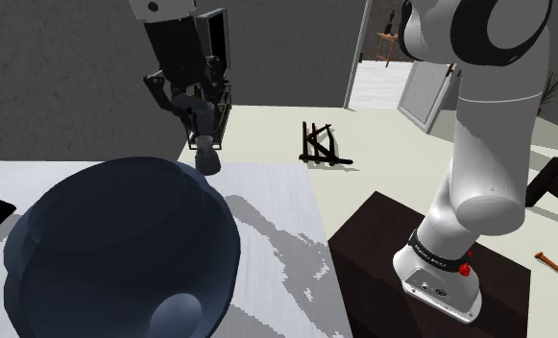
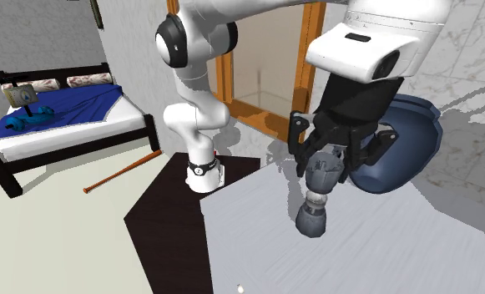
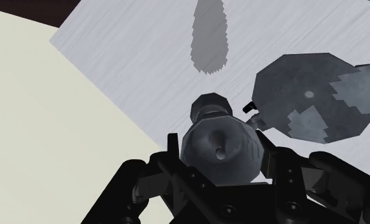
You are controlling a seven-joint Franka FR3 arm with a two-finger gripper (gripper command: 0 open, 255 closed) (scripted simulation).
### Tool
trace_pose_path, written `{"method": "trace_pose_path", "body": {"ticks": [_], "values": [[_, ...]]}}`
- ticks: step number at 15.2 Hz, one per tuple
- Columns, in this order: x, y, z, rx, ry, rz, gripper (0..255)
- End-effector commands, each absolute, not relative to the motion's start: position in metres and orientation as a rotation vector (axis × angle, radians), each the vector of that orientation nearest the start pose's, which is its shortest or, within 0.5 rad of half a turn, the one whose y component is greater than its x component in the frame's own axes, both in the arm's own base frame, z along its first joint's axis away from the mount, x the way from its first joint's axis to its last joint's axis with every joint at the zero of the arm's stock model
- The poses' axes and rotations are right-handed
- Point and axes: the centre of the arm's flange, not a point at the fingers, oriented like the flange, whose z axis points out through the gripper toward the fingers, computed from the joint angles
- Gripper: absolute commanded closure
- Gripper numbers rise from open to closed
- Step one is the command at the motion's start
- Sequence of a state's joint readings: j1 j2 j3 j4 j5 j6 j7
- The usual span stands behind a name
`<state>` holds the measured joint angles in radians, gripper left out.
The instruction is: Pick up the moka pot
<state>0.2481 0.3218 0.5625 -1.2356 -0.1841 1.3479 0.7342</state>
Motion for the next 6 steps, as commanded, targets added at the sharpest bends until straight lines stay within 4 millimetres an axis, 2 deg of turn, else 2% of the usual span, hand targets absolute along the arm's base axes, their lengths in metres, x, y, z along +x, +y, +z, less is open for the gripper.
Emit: {"method": "trace_pose_path", "body": {"ticks": [1,4,6], "values": [[0.481,0.385,0.606,-3.258,-0.066,0.179,255],[0.481,0.385,0.622,-3.258,-0.066,0.179,255],[0.481,0.385,0.623,-3.258,-0.066,0.179,255]]}}
